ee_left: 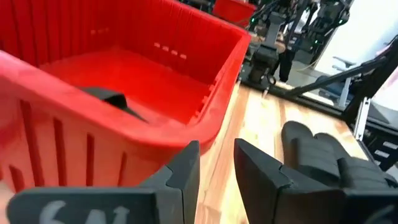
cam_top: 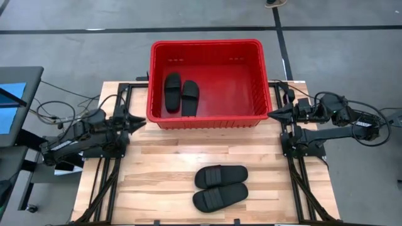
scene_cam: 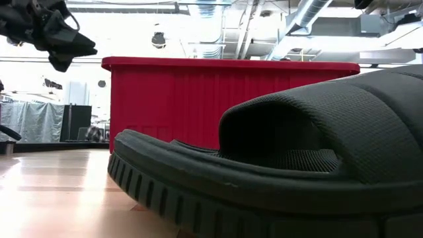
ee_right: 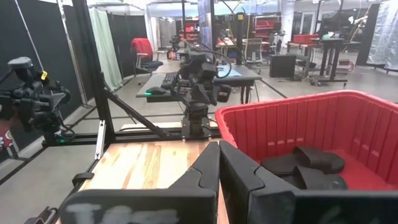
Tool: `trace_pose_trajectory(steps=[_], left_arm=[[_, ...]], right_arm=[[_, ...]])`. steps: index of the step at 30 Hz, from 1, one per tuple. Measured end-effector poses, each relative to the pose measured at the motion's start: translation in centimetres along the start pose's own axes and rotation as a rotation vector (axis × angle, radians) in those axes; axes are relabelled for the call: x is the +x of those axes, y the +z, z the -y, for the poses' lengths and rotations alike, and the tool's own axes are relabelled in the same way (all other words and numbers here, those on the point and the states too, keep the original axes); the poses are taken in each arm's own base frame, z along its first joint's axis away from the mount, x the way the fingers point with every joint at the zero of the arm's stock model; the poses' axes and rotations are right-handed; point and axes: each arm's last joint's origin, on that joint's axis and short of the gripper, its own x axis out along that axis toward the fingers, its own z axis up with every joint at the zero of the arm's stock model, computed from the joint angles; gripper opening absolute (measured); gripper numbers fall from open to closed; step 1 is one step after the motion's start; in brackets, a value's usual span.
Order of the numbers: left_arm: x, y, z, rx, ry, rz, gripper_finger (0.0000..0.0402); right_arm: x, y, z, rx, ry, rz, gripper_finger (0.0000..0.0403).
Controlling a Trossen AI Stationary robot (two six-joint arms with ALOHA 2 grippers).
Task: Pick and place slides into bin
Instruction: Put the top black slipper into the red bin
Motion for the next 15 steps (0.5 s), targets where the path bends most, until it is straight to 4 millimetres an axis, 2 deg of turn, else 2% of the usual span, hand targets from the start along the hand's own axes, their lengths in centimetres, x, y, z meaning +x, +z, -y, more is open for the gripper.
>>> trace_pose_trajectory(steps=[6, 9, 12, 15], left_arm=[[0.0, -0.7, -0.2, -0.008, 0.018, -0.072, 0.0089], [0.0, -0.7, -0.2, -0.008, 0.023, -0.072, 0.0089], [0.0, -0.7, -0.2, -0.008, 0.026, -0.071, 0.0089], [0.0, -0.7, -0.2, -0.008, 0.027, -0.071, 0.0089]], right_arm=[[0.0, 0.5, 0.0, 0.001, 0.000, 0.049, 0.0000], [0.2, 0.5, -0.1, 0.057, 0.020, 0.046, 0.0000], [0.5, -0.1, -0.2, 0.078, 0.042, -0.025, 0.0000], [1.0, -1.6, -0.3, 0.084, 0.048, -0.186, 0.0000]])
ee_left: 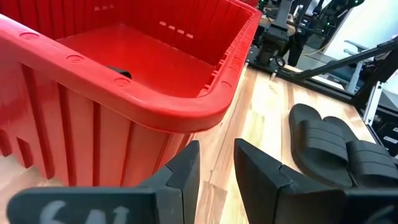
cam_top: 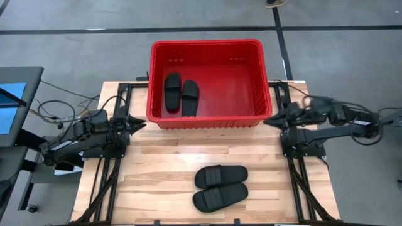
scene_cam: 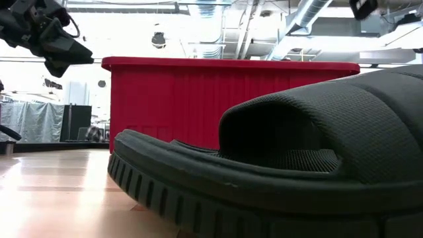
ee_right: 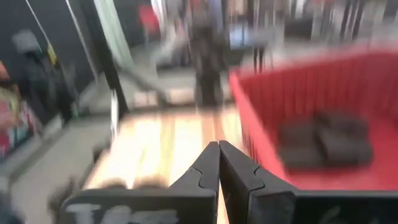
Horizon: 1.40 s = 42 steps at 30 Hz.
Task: Pick and place slides into bin
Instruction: Put the top black slipper into the red bin
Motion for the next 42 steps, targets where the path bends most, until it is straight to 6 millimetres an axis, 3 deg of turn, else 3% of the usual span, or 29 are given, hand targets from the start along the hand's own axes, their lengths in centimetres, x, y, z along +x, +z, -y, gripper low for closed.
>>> trace_pose_trajectory(steps=[8, 21, 26, 33, 42], left_arm=[[0.0, 0.0, 0.0, 0.000, 0.005, 0.001, 0.0089], [0.0, 0.0, 0.0, 0.000, 0.006, 0.002, 0.0089], [0.0, 0.0, 0.0, 0.000, 0.006, 0.002, 0.0089], [0.0, 0.0, 0.0, 0.000, 0.006, 0.002, 0.0089], [0.0, 0.0, 0.0, 0.000, 0.006, 0.001, 0.0089]], right_arm=[[0.8, -4.0, 0.3, 0.167, -0.080, -0.494, 0.0000], [3.1, -5.6, -0.6, 0.453, -0.016, -0.664, 0.0005], [5.8, -6.7, -1.9, 0.491, 0.030, -0.694, 0.0031], [9.8, -8.0, -3.5, 0.540, -0.088, -0.725, 0.0081], [14.9, -9.8, -5.5, 0.672, -0.109, -0.728, 0.0116]])
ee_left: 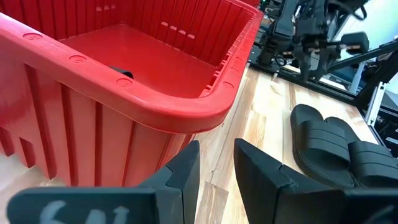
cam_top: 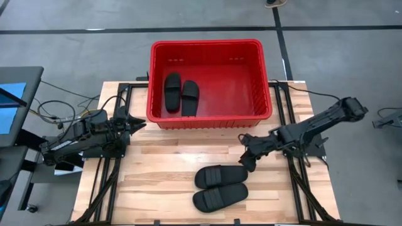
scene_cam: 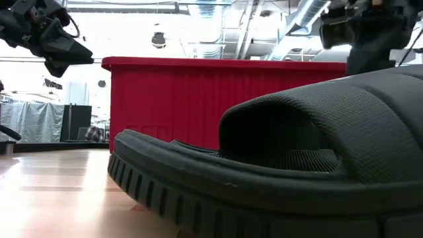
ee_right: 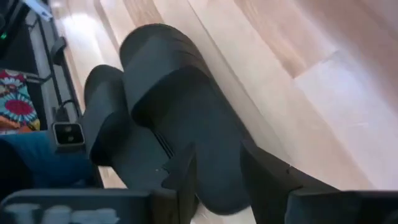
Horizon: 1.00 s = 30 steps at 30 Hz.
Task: Pick and place slides into bin
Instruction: Put the top black slipper into the red bin
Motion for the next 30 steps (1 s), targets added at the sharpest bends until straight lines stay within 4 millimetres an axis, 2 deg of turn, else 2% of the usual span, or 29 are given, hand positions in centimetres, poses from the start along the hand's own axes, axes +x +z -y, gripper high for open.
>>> trace_pose_trajectory(steps=[7, 21, 30], left_arm=[[0.0, 0.0, 0.0, 0.000, 0.000, 0.000, 0.0089], [0.0, 0.0, 0.0, 0.000, 0.000, 0.000, 0.0089], [0.0, 0.0, 0.0, 0.000, 0.000, 0.000, 0.0089]], right_arm=[[2.4, -1.5, -0.4, 0.096, -0.063, -0.088, 0.0137], [3.4, -2.6, -0.2, 0.145, -0.150, -0.128, 0.0145], [5.1, -3.6, 0.1, 0.109, -0.223, -0.184, 0.0148]])
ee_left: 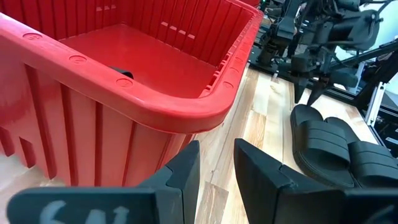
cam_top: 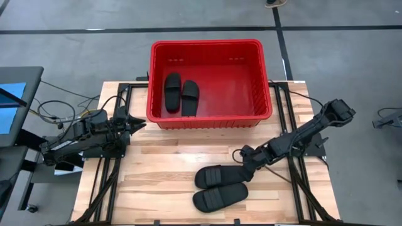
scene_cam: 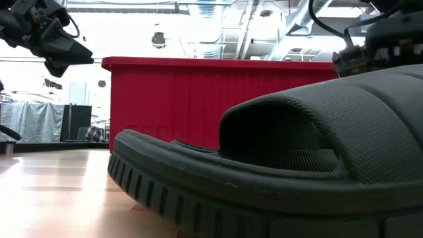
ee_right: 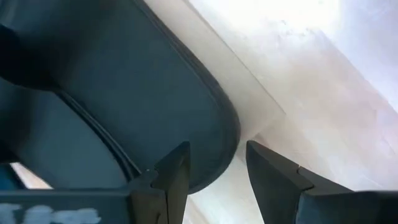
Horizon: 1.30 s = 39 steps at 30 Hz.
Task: Pick and place slides into bin
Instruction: Put the top black slipper into the red bin
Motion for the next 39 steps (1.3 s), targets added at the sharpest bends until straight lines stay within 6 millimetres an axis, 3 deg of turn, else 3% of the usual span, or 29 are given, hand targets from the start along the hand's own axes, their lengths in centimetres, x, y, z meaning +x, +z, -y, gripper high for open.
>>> trace_pose_trajectory(steps=[13, 18, 22, 31, 39], left_arm=[[0.0, 0.0, 0.0, 0.000, 0.000, 0.000, 0.0089], [0.0, 0.0, 0.0, 0.000, 0.000, 0.000, 0.0089], [0.0, 0.0, 0.0, 0.000, 0.000, 0.000, 0.0089], [0.0, 0.0, 0.0, 0.000, 0.000, 0.000, 0.0089], [0.0, 0.0, 0.0, 0.000, 0.000, 0.000, 0.0089]], right_arm=[[2.9, -0.7, -0.4, -0.008, -0.041, -0.079, 0.0142], [2.9, -0.7, -0.3, 0.014, -0.054, -0.084, 0.0095], [2.6, -0.7, -0.3, 0.020, -0.045, -0.081, 0.0020], [1.6, -0.4, -1.4, 0.045, -0.054, -0.072, 0.0006], [-0.8, 0.5, -3.4, 0.019, -0.106, -0.039, 0.0003]])
